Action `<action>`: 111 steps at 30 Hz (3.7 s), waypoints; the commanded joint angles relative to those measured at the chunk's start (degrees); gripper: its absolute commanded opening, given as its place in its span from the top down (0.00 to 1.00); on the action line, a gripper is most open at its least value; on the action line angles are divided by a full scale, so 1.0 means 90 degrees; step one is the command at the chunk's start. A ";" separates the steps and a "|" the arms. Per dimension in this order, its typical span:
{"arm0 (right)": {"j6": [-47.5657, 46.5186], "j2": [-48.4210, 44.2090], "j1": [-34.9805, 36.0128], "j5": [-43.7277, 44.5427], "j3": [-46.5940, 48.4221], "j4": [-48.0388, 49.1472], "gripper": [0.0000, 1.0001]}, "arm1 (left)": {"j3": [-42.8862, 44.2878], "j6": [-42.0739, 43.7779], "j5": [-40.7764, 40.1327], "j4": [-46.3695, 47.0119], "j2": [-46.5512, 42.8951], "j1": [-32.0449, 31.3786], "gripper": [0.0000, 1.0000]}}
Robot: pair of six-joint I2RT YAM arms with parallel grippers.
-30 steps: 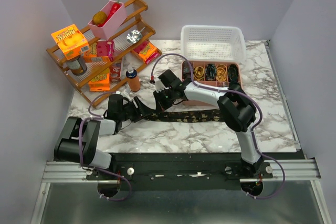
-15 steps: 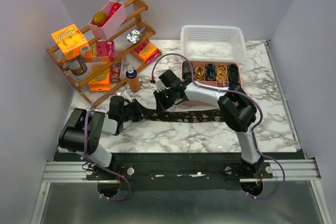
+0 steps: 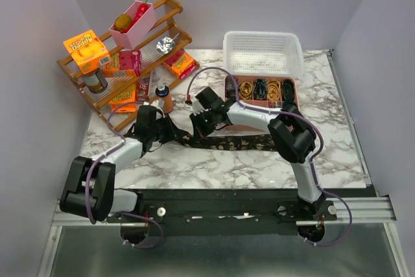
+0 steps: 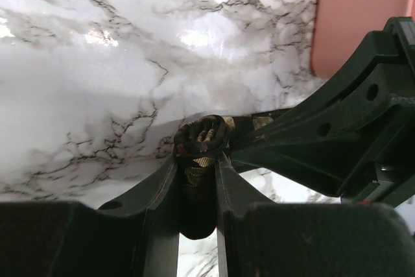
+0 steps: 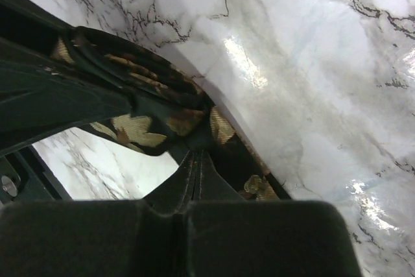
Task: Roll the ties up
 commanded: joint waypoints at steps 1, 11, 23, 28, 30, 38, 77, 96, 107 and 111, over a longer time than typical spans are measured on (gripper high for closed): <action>0.0004 0.0246 0.0021 -0.0012 0.0225 -0.0139 0.99 | 0.0474 0.0588 -0.1100 -0.1580 -0.0142 -0.0429 0.93; 0.0101 0.0314 0.0031 -0.0286 0.0343 -0.0158 0.99 | 0.1187 0.0716 -0.2321 -0.2518 -0.0074 -0.1192 0.93; 0.0170 0.0275 0.0060 -0.0510 0.0411 -0.0178 0.99 | 0.1763 0.0833 -0.3045 -0.2939 0.0219 -0.1729 0.94; 0.0209 0.0382 0.0119 -0.0569 0.0509 -0.0178 0.99 | 0.1949 0.0852 -0.3250 -0.3066 0.0287 -0.1905 0.95; 0.0228 0.0431 0.0138 -0.0559 0.0567 -0.0207 0.99 | 0.1997 0.0872 -0.3348 -0.3105 0.0307 -0.1974 0.96; 0.0258 0.0705 0.0148 -0.0598 0.0655 -0.0256 0.99 | 0.2212 0.0930 -0.3592 -0.3271 0.0326 -0.2257 0.99; 0.0160 -0.0291 0.0148 -0.0111 0.0372 -0.0275 0.99 | 0.2974 0.0940 -0.5584 -0.4286 0.1000 -0.3488 1.00; 0.0199 -0.1102 -0.0692 0.0730 -0.0262 -0.0363 0.99 | 0.3023 0.0706 -0.6600 -0.5253 0.1205 -0.3478 1.00; 0.0131 -0.1209 -0.1140 0.1003 -0.0594 -0.0363 0.99 | 0.2994 0.0657 -0.6873 -0.5478 0.1322 -0.3478 1.00; 0.0101 -0.1346 -0.1346 0.1120 -0.0721 -0.0363 0.99 | 0.3023 0.0705 -0.6844 -0.5478 0.1439 -0.3488 1.00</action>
